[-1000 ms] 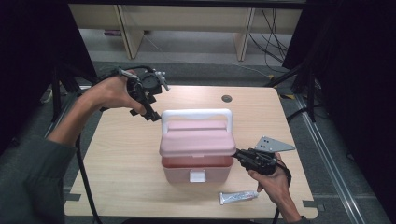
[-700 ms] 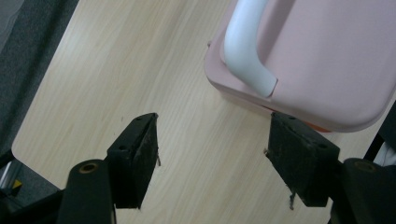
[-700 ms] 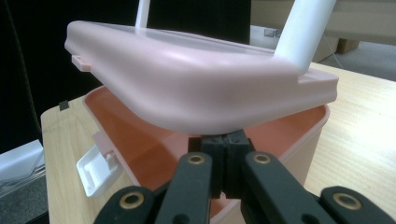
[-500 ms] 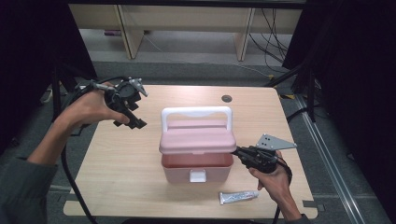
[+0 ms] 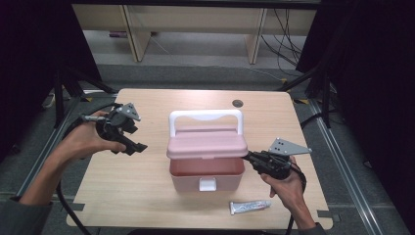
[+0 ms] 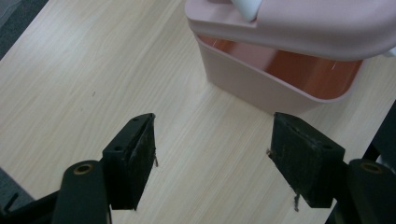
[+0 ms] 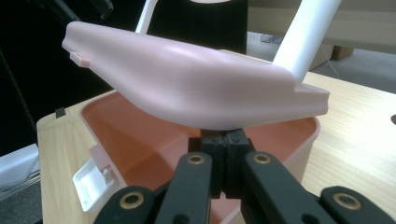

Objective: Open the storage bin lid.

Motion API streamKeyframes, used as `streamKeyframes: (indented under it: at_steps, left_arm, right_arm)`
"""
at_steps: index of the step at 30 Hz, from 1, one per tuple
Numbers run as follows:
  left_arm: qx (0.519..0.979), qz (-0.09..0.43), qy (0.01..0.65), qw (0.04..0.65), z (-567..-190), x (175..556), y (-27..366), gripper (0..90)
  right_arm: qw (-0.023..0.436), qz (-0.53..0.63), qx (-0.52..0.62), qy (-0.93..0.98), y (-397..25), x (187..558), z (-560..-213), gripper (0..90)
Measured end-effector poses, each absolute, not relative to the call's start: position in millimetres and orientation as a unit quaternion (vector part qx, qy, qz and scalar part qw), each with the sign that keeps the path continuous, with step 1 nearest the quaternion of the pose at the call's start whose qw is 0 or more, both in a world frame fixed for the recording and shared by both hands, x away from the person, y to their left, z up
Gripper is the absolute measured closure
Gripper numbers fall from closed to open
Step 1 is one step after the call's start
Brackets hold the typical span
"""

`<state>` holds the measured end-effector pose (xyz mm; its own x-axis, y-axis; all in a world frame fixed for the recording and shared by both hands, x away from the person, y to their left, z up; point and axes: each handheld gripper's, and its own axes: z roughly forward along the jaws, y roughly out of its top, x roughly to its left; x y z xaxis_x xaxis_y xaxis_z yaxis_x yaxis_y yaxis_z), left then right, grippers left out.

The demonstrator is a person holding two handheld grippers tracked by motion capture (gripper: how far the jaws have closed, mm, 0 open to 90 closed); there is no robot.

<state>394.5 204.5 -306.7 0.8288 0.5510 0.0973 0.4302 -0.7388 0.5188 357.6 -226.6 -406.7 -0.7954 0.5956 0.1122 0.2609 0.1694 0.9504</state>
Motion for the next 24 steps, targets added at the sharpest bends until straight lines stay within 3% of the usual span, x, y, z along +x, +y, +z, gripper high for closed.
streamKeyframes:
  at_steps: [13,24]
  left_arm:
    - [0.882,0.115,0.309,0.337,-344.7,367.6,206.9,30.5]
    - [0.875,0.111,0.318,0.348,-366.3,361.3,193.8,31.0]
  right_arm:
    - [0.139,0.582,0.286,0.749,-225.4,360.7,-402.7,90.0]
    - [0.148,0.578,0.286,0.750,-227.5,369.6,-394.6,90.0]
